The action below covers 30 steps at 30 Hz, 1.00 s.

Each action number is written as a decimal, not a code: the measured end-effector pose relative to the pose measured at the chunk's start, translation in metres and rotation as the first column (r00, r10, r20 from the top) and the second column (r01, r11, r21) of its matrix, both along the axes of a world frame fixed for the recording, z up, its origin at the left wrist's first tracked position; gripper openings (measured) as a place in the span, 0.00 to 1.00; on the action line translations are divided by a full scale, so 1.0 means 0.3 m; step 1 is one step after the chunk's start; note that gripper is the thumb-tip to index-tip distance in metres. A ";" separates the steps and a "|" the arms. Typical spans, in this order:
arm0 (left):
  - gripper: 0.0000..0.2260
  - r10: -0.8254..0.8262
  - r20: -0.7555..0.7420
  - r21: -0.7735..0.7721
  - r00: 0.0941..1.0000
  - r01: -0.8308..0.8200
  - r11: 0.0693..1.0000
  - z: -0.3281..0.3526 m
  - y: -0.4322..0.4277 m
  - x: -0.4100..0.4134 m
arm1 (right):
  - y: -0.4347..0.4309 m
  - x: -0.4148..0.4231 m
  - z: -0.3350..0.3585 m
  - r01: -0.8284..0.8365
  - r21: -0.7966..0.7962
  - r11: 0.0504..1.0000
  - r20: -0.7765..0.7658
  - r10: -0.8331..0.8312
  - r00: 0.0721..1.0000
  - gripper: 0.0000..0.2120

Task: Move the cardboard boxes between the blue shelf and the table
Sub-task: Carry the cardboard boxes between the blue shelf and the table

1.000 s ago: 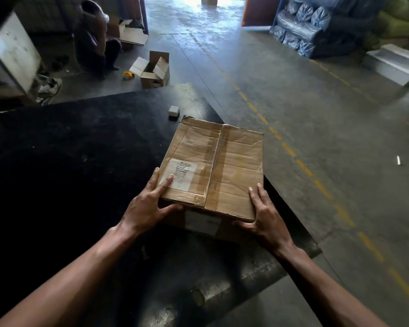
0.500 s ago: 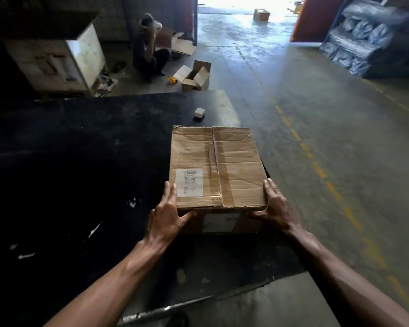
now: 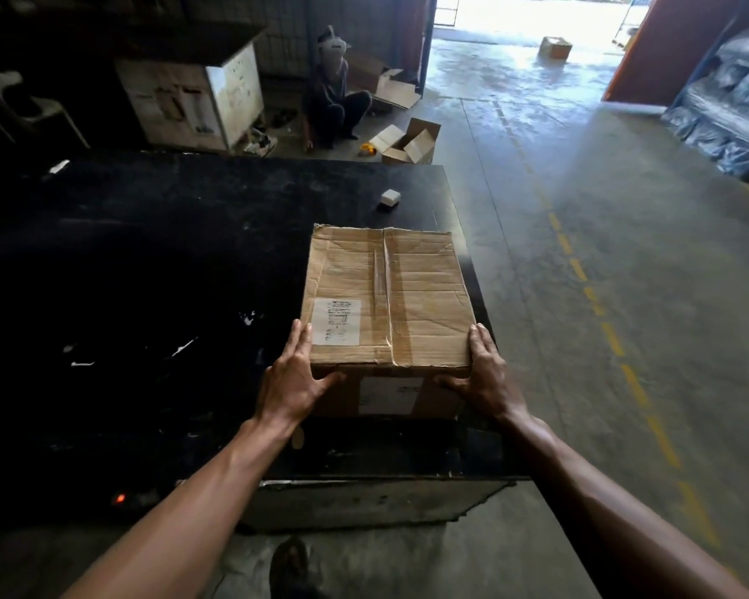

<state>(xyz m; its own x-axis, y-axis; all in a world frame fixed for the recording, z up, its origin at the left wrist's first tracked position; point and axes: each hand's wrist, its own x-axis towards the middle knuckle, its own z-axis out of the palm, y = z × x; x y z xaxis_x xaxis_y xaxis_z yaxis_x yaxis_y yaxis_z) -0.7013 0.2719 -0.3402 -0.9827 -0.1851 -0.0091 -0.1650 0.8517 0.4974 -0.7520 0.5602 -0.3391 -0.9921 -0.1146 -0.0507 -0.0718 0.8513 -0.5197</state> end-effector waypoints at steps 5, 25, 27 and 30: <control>0.46 -0.015 0.045 -0.031 0.999 0.016 0.999 0.013 0.011 0.008 | 0.008 0.007 -0.021 -0.024 -0.011 1.000 -0.017 0.024 1.000 0.54; 0.35 -0.659 0.033 -0.150 0.752 0.655 0.740 0.247 0.519 -0.319 | 0.407 0.200 0.180 0.417 -0.042 0.908 0.072 -0.414 0.908 0.45; 0.34 -0.753 0.036 -0.112 0.657 0.751 0.650 0.254 0.641 -0.339 | 0.460 0.309 0.203 0.571 -0.042 0.820 0.072 -0.568 0.820 0.44; 0.33 -0.866 0.058 -0.074 0.497 0.867 0.492 0.254 0.818 -0.320 | 0.500 0.504 0.220 0.807 -0.049 0.588 0.078 -0.804 0.590 0.42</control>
